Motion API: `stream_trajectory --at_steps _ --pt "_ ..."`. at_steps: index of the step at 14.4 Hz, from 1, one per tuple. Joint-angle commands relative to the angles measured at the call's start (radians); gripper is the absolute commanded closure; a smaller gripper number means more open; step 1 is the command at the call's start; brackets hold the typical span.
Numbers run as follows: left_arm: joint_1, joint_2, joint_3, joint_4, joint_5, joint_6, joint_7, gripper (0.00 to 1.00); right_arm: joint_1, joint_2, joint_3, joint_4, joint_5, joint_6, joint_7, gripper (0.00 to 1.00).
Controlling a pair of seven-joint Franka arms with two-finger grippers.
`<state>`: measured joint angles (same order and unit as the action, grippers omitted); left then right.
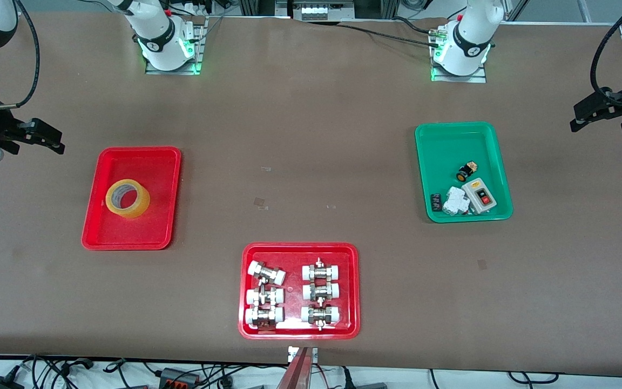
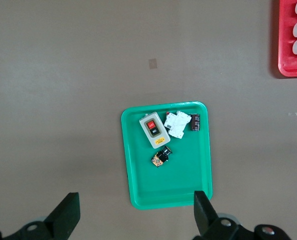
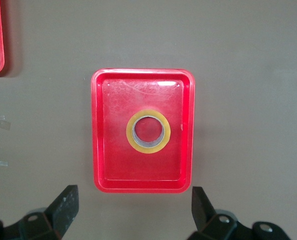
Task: Left arm passes tape to right arm into tray
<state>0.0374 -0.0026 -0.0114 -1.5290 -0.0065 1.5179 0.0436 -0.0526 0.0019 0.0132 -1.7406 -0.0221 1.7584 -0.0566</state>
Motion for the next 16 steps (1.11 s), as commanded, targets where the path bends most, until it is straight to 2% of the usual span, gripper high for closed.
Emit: stream_trajectory --at_steps 1,16 --pt "-0.004 0.021 -0.002 0.043 0.016 -0.027 -0.01 0.0 0.002 -0.026 0.004 -0.02 0.002 -0.019 0.014 0.0" --pt "-0.004 0.023 -0.002 0.043 0.016 -0.028 -0.01 0.0 0.004 -0.029 0.007 -0.014 0.001 -0.042 0.014 0.0"
